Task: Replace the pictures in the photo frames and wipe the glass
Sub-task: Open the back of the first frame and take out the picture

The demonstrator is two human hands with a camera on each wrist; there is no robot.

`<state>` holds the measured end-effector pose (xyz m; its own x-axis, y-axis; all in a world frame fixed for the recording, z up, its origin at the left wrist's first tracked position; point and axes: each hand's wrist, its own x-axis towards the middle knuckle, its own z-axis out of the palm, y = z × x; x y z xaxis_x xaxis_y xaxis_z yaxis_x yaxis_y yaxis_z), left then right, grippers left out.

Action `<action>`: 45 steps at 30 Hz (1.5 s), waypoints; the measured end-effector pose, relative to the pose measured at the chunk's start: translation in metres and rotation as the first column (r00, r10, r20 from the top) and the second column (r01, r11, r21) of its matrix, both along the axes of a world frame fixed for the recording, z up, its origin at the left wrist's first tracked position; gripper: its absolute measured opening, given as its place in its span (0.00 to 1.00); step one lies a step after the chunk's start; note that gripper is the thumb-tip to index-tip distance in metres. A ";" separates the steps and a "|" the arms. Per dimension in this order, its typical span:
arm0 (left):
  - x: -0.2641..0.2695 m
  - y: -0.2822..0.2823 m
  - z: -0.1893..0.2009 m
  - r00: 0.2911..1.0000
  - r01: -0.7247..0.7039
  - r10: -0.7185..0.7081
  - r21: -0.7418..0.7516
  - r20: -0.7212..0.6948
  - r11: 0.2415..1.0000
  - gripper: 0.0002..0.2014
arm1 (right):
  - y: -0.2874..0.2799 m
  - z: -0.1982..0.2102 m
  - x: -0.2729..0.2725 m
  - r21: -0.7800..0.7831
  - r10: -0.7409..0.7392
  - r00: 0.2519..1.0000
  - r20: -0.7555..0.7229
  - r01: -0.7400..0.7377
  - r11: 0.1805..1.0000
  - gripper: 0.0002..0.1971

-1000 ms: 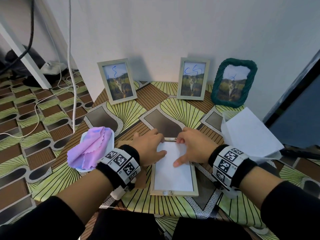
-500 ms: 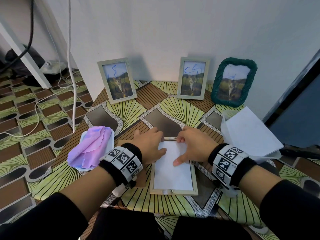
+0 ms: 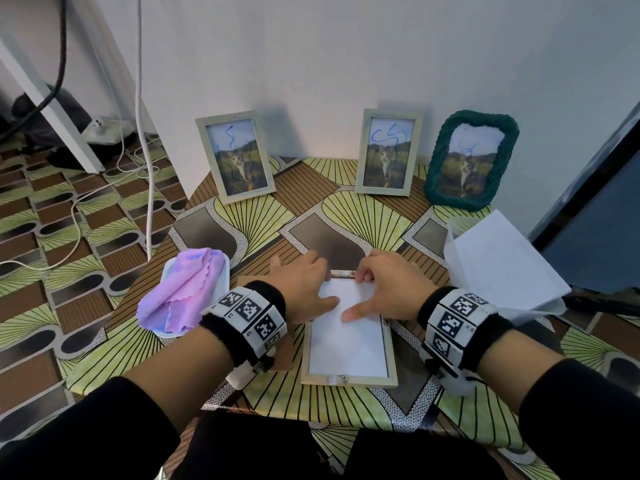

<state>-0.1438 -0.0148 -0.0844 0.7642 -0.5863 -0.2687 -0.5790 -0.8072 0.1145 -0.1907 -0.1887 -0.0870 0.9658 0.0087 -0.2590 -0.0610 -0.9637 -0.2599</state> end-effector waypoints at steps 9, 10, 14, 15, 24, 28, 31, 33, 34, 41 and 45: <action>-0.014 0.022 -0.006 0.957 0.233 -0.243 0.079 0.158 0.969 0.32 | 0.004 0.001 -0.025 -0.134 0.164 0.986 0.042 -0.157 0.978 0.39; -0.018 0.027 -0.008 0.939 0.281 -0.294 0.094 0.177 0.955 0.32 | 0.005 0.000 -0.031 -0.123 0.192 0.980 0.057 -0.184 0.975 0.38; -0.030 0.044 -0.015 0.897 0.394 -0.405 0.093 0.179 0.914 0.35 | 0.007 -0.001 -0.051 -0.105 0.331 0.938 0.097 -0.322 0.941 0.34; -0.032 0.047 -0.016 0.894 0.410 -0.419 0.089 0.159 0.908 0.37 | 0.007 0.000 -0.054 -0.094 0.365 0.926 0.094 -0.357 0.929 0.34; -0.028 0.041 -0.005 0.801 0.517 -0.571 0.273 0.181 0.811 0.41 | 0.007 0.005 -0.055 -0.157 0.501 0.863 -0.064 -0.504 0.849 0.33; -0.030 0.036 -0.003 0.776 0.530 -0.603 0.324 0.188 0.784 0.40 | 0.012 0.004 -0.056 -0.235 0.555 0.829 -0.061 -0.553 0.799 0.29; -0.035 0.034 -0.006 0.774 0.522 -0.604 0.349 0.190 0.779 0.39 | 0.014 0.006 -0.055 -0.278 0.573 0.814 -0.093 -0.574 0.770 0.29; -0.037 0.033 -0.007 0.782 0.517 -0.597 0.347 0.179 0.782 0.39 | 0.014 0.008 -0.054 -0.293 0.578 0.810 -0.101 -0.580 0.761 0.29; -0.037 0.034 -0.007 0.783 0.518 -0.597 0.347 0.178 0.782 0.38 | 0.015 0.009 -0.054 -0.303 0.581 0.807 -0.106 -0.582 0.754 0.29; -0.033 0.034 -0.003 0.766 0.533 -0.619 0.367 0.174 0.763 0.38 | 0.019 0.008 -0.056 -0.313 0.598 0.798 -0.076 -0.589 0.745 0.25; -0.031 0.038 -0.005 0.771 0.546 -0.610 0.302 0.183 0.782 0.39 | 0.015 0.002 -0.055 -0.261 0.581 0.814 -0.018 -0.565 0.783 0.23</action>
